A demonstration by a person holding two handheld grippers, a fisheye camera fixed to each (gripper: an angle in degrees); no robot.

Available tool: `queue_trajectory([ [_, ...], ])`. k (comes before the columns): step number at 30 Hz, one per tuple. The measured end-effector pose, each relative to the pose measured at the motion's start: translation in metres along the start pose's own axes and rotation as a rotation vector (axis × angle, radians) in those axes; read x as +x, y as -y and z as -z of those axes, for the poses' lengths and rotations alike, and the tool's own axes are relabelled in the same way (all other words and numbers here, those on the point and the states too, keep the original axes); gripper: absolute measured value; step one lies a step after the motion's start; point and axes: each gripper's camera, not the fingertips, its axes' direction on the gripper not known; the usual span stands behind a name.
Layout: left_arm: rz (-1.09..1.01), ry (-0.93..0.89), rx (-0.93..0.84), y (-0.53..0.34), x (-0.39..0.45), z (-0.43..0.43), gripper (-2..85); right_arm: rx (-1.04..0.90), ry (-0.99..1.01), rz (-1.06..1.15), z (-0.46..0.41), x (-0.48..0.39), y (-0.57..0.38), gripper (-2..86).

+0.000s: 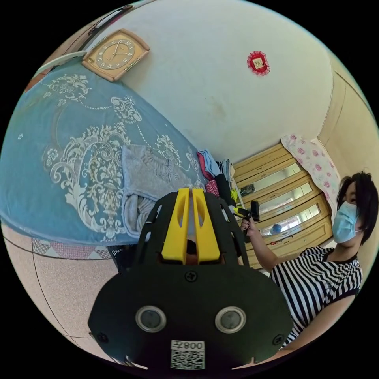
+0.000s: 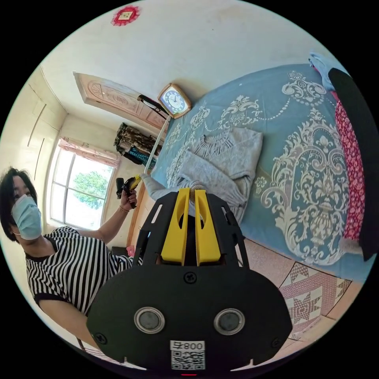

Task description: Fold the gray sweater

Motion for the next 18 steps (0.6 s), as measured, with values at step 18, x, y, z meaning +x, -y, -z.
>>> queue_trajectory([
  [18, 0.106, 0.106, -0.039, 0.230, -0.043, -0.125, 1.3, -0.038, -0.019, -0.135, -0.048, 0.091, 0.250, 2.0],
])
